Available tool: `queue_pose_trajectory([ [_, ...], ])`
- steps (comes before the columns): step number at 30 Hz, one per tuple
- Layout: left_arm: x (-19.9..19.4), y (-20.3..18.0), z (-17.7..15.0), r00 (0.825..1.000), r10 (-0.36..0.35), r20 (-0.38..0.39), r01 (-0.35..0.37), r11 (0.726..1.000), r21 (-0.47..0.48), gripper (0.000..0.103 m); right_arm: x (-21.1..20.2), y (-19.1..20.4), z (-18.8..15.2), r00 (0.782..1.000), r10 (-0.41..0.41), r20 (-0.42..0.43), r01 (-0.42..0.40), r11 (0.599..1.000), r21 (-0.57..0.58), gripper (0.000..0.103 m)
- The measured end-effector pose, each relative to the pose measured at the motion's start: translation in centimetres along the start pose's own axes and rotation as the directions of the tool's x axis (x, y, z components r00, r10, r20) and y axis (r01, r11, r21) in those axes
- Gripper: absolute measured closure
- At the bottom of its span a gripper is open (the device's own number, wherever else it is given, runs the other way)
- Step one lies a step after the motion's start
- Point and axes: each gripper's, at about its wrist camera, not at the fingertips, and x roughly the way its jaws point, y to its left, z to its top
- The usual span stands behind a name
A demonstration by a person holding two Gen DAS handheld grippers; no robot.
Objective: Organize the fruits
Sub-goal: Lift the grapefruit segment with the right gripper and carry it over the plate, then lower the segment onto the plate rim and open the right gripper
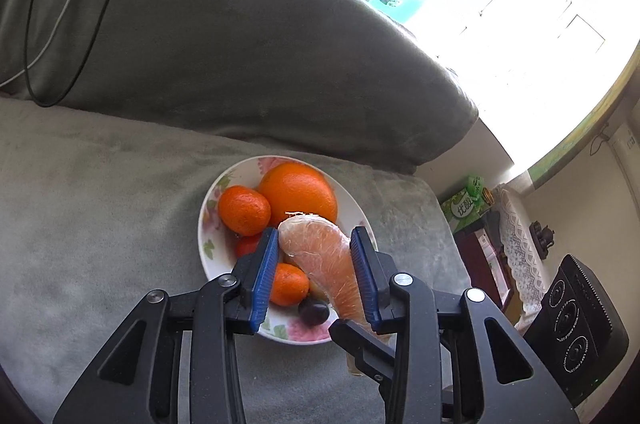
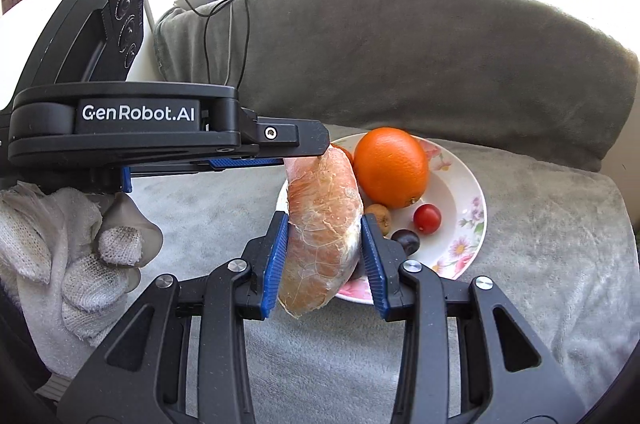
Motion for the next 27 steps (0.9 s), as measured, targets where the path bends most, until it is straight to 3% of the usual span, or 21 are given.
queue_pose_trajectory([
  [6, 1.8, -1.9, 1.4, 1.0, 0.015, -0.012, -0.014, 0.998, 0.066, 0.068, 0.9, -2.5, 1.1, 1.0, -0.02, 0.007, 0.02, 0.999, 0.046, 0.065],
  [10, 2.6, -3.2, 1.9, 0.998, 0.067, 0.001, -0.066, 0.99, 0.126, 0.068, 1.7, -3.9, 1.3, 1.0, -0.027, 0.001, 0.027, 0.998, 0.056, 0.063],
  [13, 2.0, -3.5, 1.8, 0.996, 0.091, 0.026, -0.094, 0.983, 0.156, 0.068, 1.8, -4.3, 1.3, 0.999, -0.046, 0.022, 0.045, 0.997, 0.062, 0.034],
  [14, 1.8, -3.5, 1.8, 0.995, 0.096, 0.035, -0.1, 0.982, 0.161, 0.068, 1.6, -4.4, 1.2, 0.998, -0.046, 0.03, 0.044, 0.997, 0.064, 0.031],
  [27, -1.7, -3.4, 0.6, 0.983, 0.138, 0.119, -0.16, 0.968, 0.195, 0.068, -0.7, -4.6, 0.2, 0.998, -0.028, 0.059, 0.021, 0.993, 0.113, 0.031],
])
